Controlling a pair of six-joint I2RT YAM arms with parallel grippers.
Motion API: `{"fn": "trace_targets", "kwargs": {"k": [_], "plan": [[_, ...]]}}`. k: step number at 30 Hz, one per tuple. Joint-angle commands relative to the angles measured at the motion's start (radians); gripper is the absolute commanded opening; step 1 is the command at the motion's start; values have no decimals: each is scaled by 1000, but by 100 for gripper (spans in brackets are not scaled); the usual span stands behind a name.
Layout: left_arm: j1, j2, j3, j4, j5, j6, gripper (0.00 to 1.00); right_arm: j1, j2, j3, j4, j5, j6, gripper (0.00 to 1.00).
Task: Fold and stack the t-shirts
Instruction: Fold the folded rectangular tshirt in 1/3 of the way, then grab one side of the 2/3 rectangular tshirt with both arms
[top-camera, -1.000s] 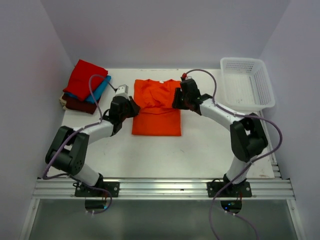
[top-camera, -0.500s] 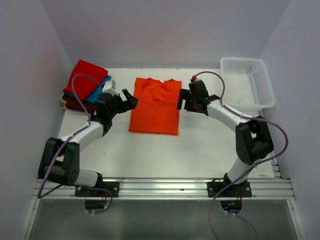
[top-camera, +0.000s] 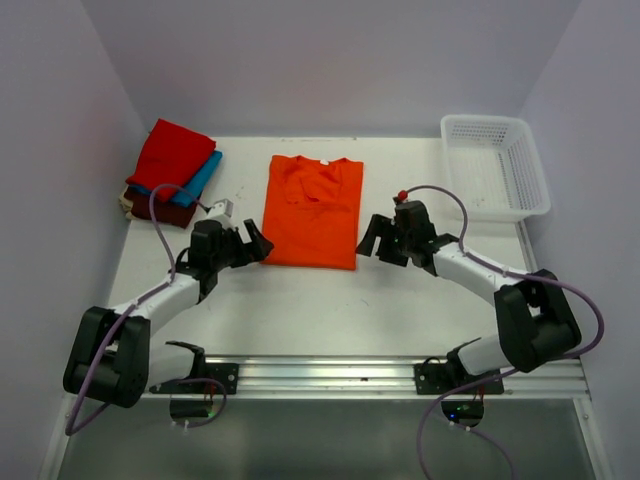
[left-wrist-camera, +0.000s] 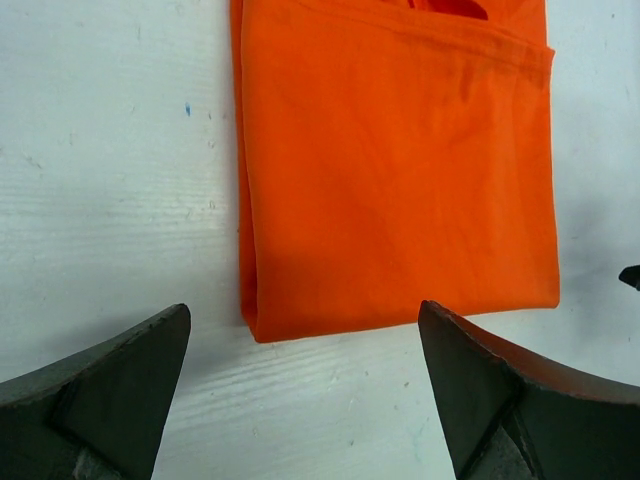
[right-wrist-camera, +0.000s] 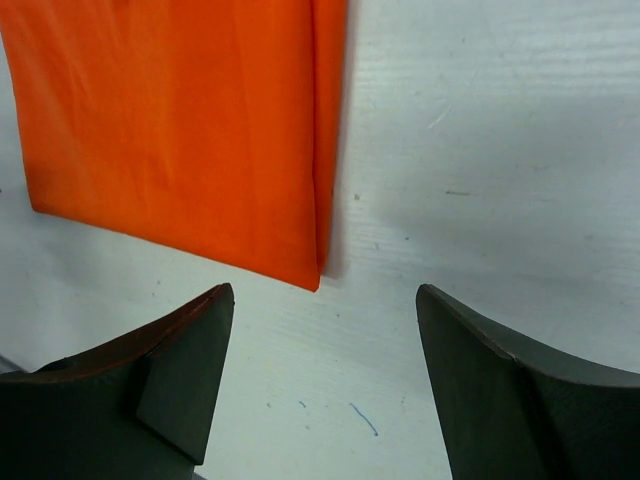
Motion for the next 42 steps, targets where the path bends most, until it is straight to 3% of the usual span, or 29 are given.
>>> {"fn": "trace_targets", "kwargs": {"k": [1,12,21,32,36,39,40,42], "plan": [[0,-9,-30,18,31,19,100,1,12,-56,153,-122,98,77],[4,132,-7,23,114,-18,100,1,116,-144,348,-196,207,59],[38,213,16,-3,123,-27,100,4,171,-173,412,-180,233,50],[44,233,0,-58,141,-10,93,4,287,-171,503,-202,261,41],[44,230,-26,-66,151,-2,89,4,274,-183,500,-186,258,32],[43,226,-39,-63,178,-5,86,4,270,-190,497,-188,255,17],[44,226,-41,-64,180,-5,84,4,265,-193,494,-186,253,7],[44,224,-52,-54,194,-9,83,3,247,-197,480,-179,246,0]]}}
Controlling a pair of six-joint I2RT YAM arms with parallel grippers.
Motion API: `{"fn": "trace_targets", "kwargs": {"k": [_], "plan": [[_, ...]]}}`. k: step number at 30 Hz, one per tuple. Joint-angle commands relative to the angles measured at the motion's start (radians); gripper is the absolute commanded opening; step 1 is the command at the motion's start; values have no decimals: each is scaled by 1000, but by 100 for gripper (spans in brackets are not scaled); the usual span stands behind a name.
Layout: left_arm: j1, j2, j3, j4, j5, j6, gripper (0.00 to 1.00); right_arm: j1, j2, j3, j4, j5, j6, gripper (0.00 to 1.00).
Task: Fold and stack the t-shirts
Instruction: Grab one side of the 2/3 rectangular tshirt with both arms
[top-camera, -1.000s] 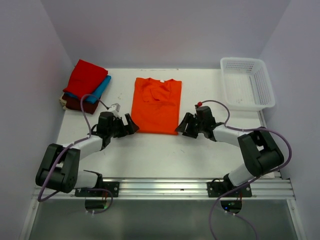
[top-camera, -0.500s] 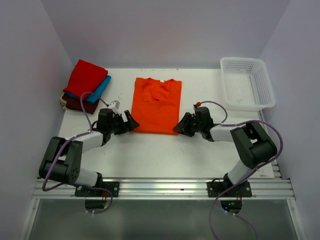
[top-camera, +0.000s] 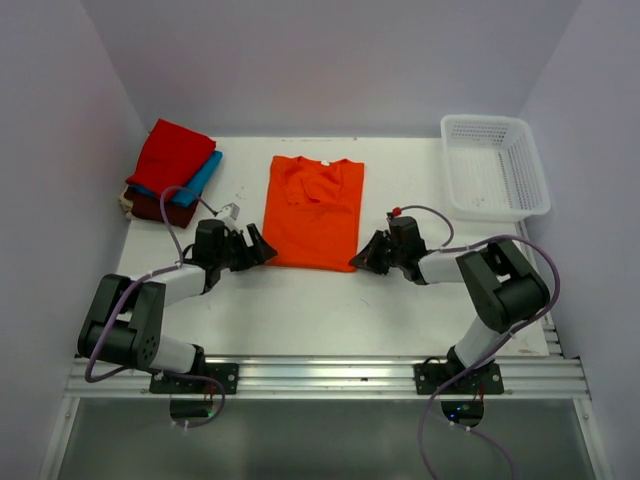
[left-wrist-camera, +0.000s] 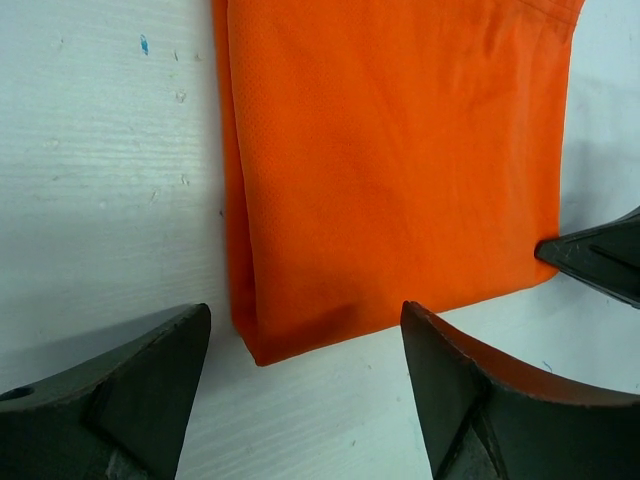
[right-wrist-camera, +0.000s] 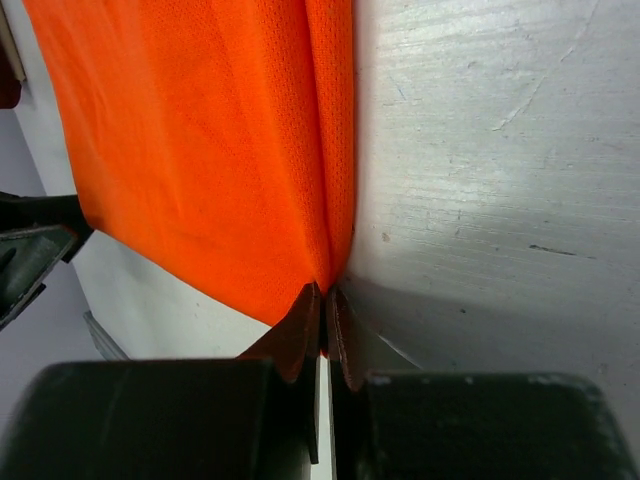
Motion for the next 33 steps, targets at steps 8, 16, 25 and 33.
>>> {"fn": "trace_targets", "kwargs": {"k": [8,16,25,33], "plan": [[4,58,-77,-93,114,2,76,4,-62,-10,-112,61,-53,0],[4,124,-93,-44,148,1,59,2,-110,0,-185,89,-88,0],[4,141,-102,-19,196,6,6,4,-160,3,-244,102,-114,0],[1,10,-172,-40,295,-8,0,2,-297,-27,-340,78,-158,0]]}}
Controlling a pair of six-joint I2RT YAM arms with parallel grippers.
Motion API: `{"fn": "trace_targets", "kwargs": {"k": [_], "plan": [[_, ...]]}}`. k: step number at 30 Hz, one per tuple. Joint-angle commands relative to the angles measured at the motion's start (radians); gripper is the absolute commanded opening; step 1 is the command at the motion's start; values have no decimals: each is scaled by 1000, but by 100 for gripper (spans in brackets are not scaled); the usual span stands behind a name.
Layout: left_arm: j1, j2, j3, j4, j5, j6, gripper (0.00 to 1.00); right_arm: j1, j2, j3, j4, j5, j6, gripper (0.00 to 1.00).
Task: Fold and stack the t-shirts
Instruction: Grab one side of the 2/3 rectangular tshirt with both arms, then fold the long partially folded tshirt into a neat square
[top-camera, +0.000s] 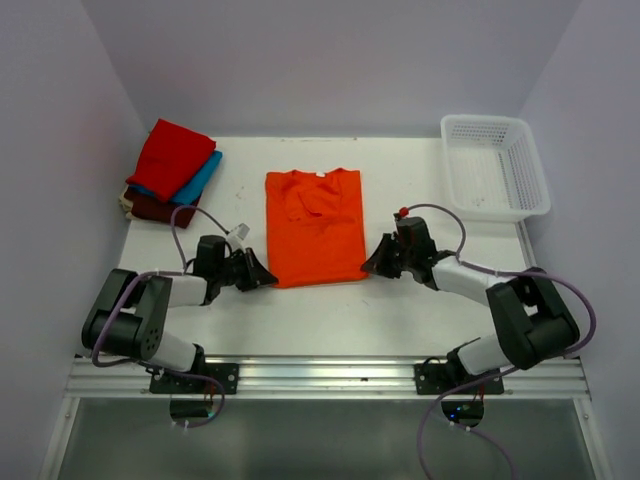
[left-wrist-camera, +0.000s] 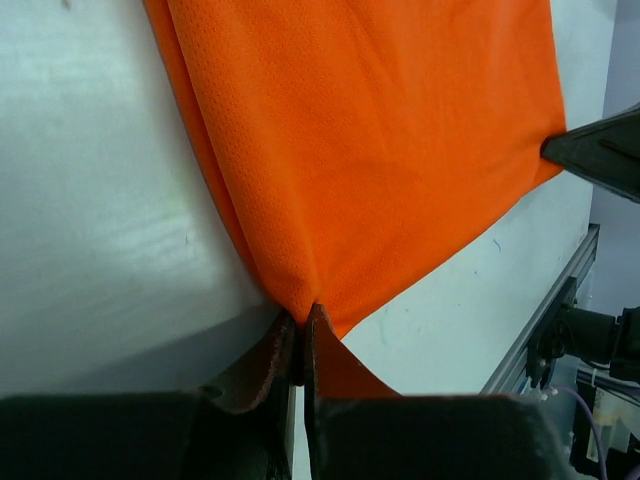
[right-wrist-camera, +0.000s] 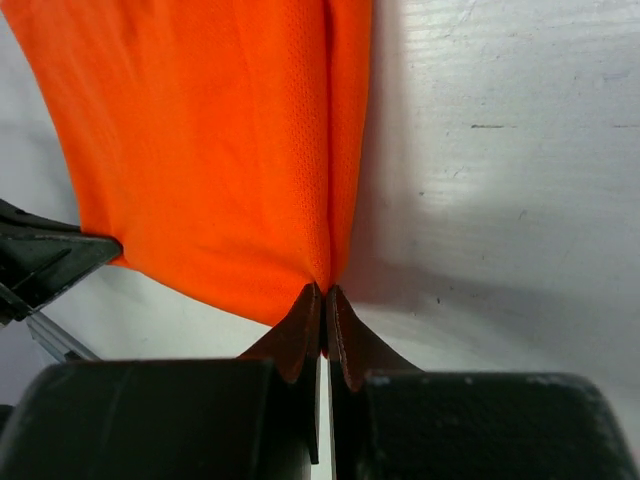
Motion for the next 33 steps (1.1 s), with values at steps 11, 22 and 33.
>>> {"fn": "trace_targets", "kwargs": {"k": [11,22,33], "plan": [[-51,-782,-164,-581,9,-99,0,102,-508,-43,-365,-2,-95,0],[-90,-1120,0,-914,-46,-184,0,208,-747,31,-624,76,-72,0],[-90,-973,-47,-538,-97,-156,0,208,-649,103,-575,346,-119,0]]}}
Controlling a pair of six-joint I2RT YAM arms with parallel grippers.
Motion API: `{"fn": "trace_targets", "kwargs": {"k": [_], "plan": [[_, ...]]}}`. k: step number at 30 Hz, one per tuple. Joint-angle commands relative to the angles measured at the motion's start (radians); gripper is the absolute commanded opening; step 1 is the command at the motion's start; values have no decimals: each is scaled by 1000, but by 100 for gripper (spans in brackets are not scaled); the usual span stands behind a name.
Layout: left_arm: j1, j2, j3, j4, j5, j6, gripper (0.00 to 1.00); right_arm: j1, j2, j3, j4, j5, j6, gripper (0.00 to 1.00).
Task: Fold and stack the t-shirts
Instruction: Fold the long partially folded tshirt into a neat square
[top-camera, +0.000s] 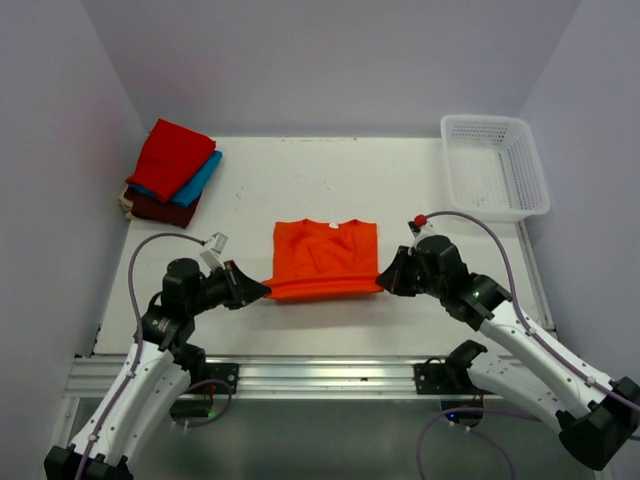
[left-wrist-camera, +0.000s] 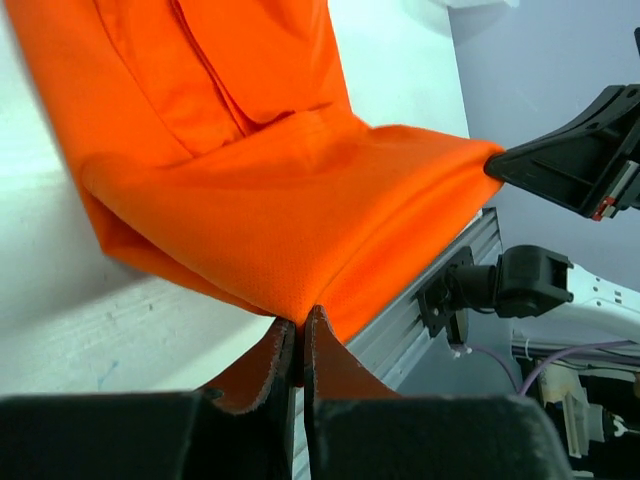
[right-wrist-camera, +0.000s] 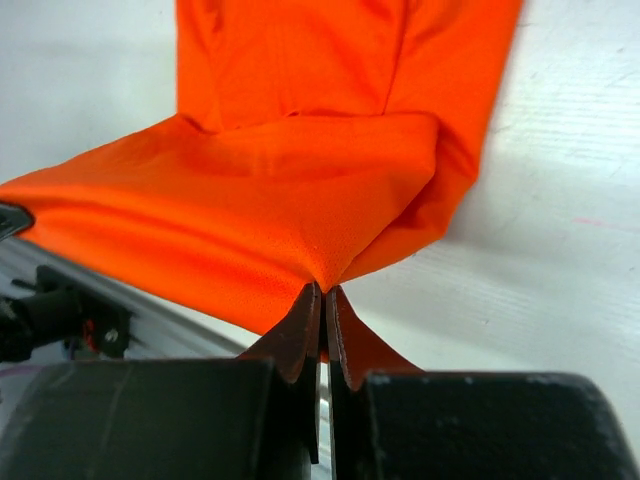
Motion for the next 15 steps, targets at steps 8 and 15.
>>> {"fn": "trace_targets", "kwargs": {"k": [8,15], "plan": [[1,384,-5,614,-83,58,0,-5,187,34,202,291,-54,0],[1,720,85,815,-70,81,0,-60,330,68,336,337,-76,0]]}}
